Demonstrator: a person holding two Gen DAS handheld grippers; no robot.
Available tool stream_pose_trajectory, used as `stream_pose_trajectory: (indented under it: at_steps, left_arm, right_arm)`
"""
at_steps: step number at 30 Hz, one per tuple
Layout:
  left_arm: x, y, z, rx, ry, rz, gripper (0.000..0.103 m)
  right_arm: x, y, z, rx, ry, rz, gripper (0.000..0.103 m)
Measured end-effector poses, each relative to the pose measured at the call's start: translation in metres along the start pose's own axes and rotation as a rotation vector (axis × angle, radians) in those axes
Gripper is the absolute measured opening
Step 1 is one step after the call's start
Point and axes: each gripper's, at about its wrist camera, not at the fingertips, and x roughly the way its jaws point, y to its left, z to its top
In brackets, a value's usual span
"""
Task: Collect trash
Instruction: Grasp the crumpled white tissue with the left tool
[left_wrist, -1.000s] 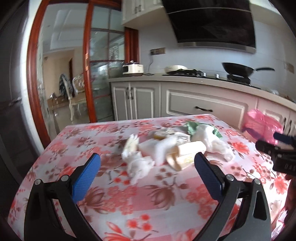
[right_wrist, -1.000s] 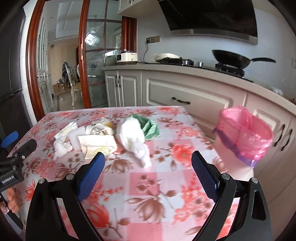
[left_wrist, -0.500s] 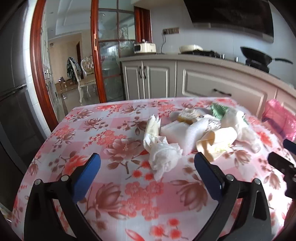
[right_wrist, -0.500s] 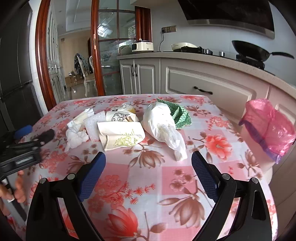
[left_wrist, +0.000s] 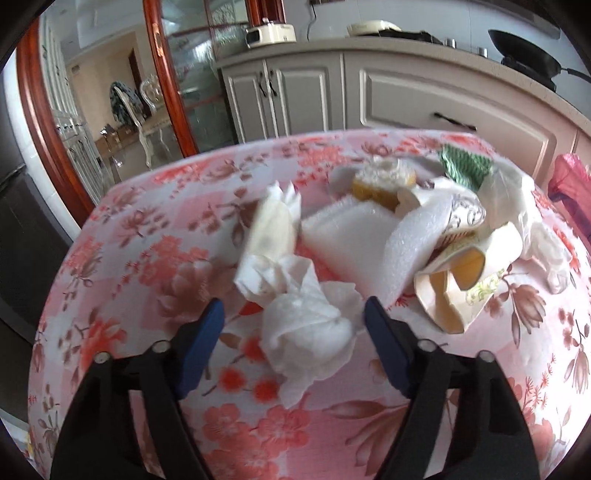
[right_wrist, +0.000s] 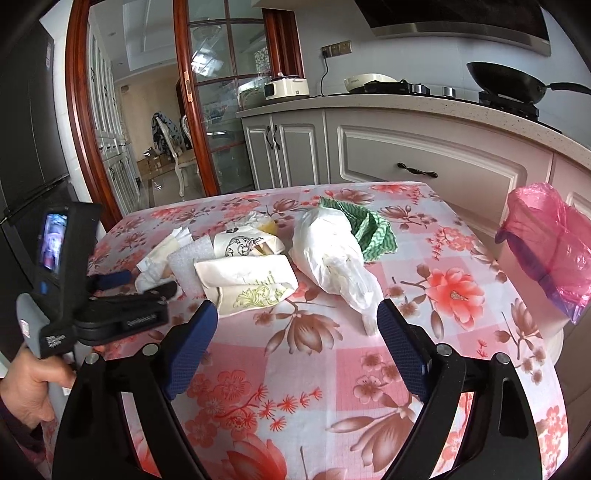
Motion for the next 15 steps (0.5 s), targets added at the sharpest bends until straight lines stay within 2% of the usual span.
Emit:
stream_pose_trajectory:
  at_steps: [1,2,5,9,15]
  left_arm:
    - [0.002,-0.001,-0.002,0.000,0.011,-0.016,0.058]
    - [0.003,-0.002,-0.004,0.002,0.016,-0.027,0.047]
    - [-0.002,-0.005,-0.010,0.014,0.003,-0.032,0.036]
    - [-0.020,-0.002,-0.020,0.012,-0.039,-0.036,0.030]
    - [-0.048,0.009,-0.040,-0.011,-0.099,-0.025,0.029]
  right_arm:
    - [0.002,0.000,0.001,0.002,0.004,0.003,0.081]
    - [0.005,0.001,0.002,0.004,0.009,0.006,0.081]
    - [0.012,0.003,0.002,0.010,0.024,0.011,0.079]
    - [0.023,0.008,0.003,0.031,0.049,0.029,0.079]
    - [0.036,0.017,0.013,0.082,0.055,0.042,0.079]
